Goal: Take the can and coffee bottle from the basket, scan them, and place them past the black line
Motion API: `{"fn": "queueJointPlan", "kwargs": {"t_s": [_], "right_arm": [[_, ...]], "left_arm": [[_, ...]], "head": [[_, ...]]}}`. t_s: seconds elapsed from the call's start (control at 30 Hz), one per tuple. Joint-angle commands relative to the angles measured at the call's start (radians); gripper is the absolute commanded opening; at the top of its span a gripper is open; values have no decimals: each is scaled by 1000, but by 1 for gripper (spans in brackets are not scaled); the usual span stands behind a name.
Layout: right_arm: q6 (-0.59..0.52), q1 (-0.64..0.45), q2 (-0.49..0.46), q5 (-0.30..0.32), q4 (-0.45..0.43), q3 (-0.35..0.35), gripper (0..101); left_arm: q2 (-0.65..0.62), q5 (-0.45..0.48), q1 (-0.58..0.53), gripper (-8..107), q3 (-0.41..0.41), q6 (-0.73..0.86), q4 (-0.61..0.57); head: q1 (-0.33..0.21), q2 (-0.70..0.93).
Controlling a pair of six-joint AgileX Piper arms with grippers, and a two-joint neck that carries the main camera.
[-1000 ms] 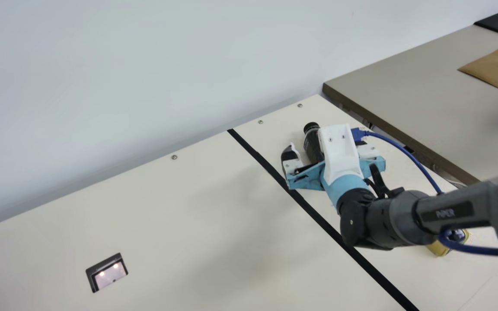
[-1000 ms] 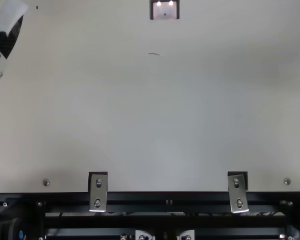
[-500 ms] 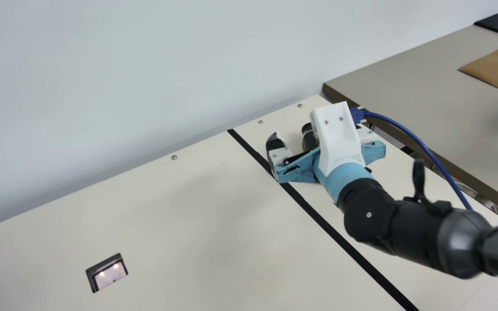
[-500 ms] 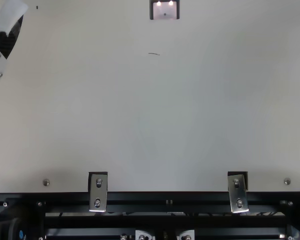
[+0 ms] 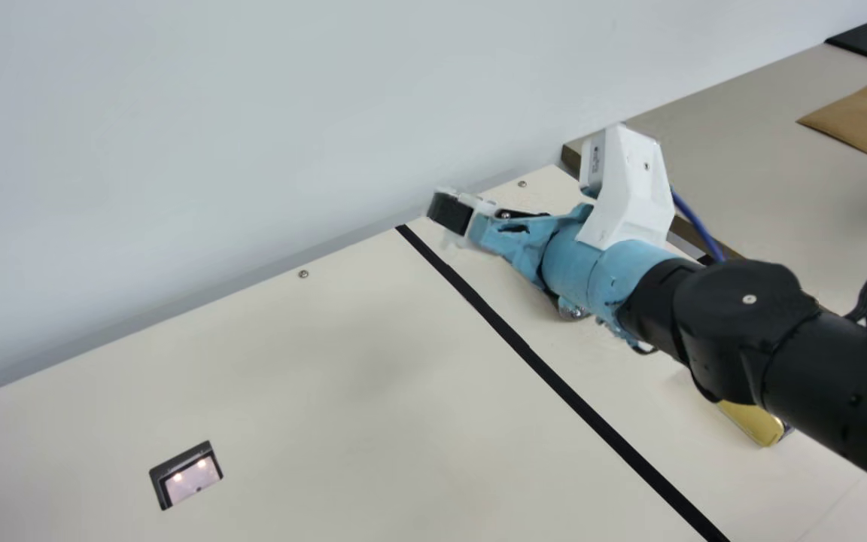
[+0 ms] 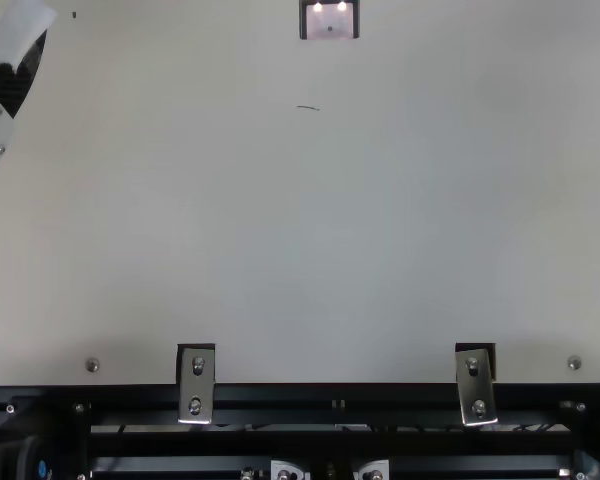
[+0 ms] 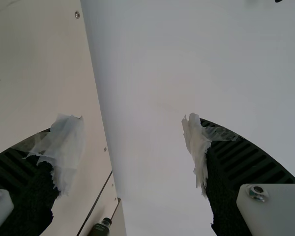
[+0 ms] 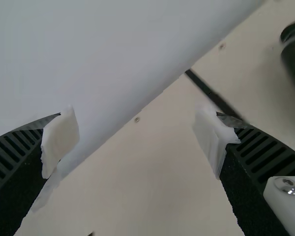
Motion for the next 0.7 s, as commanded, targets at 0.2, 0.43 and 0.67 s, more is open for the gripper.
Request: {"fn": "queueJointPlan", "kwargs": {"t_s": [0.2, 0.43, 0.67], "right_arm": [[264, -22, -112, 304, -200, 0, 101], [431, -65, -301, 507, -451, -43, 101], [529, -40, -483, 622, -661, -30, 101]], "left_arm": [[0, 0, 0, 90, 0, 0, 0], [0, 0, 0, 90, 0, 0, 0], [0, 0, 0, 90, 0, 0, 0]], "head": [[-27, -12], [-27, -12], [-27, -12]]}}
